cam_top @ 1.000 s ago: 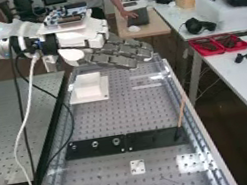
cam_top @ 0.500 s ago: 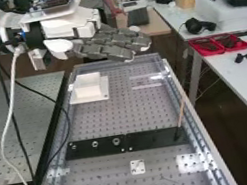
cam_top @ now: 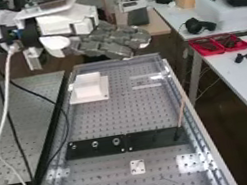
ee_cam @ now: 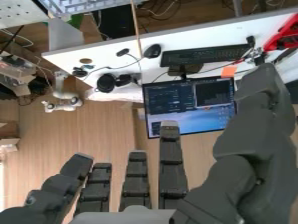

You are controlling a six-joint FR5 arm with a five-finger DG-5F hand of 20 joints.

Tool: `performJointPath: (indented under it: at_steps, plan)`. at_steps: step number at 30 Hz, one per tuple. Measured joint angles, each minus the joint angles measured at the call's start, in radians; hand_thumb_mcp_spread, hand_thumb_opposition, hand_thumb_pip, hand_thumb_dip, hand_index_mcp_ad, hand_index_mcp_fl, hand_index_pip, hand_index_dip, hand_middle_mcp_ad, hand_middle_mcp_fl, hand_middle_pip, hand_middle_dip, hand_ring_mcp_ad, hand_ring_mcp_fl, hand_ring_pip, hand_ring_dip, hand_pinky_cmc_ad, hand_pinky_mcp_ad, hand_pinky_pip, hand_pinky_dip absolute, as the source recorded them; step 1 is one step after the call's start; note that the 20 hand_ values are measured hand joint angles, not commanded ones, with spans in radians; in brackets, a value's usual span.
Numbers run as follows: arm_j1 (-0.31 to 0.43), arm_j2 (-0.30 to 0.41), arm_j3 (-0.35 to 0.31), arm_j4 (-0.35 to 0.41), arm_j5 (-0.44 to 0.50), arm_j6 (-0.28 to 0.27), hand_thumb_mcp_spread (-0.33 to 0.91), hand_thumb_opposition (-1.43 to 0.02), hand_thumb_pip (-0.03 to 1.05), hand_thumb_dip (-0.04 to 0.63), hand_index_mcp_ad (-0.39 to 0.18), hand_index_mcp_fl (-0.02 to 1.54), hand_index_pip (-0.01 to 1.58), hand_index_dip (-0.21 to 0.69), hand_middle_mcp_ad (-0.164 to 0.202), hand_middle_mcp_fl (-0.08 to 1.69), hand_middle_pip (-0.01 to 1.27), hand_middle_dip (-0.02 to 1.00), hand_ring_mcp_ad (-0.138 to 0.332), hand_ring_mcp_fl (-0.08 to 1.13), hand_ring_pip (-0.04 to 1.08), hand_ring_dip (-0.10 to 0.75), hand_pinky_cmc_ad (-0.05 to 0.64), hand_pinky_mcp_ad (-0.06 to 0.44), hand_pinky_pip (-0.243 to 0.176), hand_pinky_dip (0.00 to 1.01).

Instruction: Grab the pcb board and place it in the clear container

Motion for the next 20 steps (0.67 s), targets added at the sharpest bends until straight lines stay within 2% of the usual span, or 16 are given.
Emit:
performJointPath:
  at_steps: [4,6,20]
  plan:
    - [0.0,0.001,-0.004,0.0,-0.006,-0.008,0.38,-0.71,0.29,0.115,-0.073,0.42,0.05,0.4,0.061,0.08,0.13,0.16,0.161,0.01,0.09,0.005,0.312,0.131,-0.061,0.34]
    - [0.0,0.0,-0.005,-0.001,-0.007,-0.011,0.38,-0.7,0.29,0.115,-0.073,0.4,0.06,0.389,0.059,0.08,0.13,0.16,0.173,0.01,0.1,0.012,0.316,0.145,-0.061,0.34]
    - [0.01,0.006,-0.01,-0.002,-0.008,-0.013,0.38,-0.7,0.28,0.115,-0.073,0.32,0.06,0.34,0.058,0.08,0.13,0.16,0.171,0.01,0.1,0.044,0.314,0.152,-0.061,0.35]
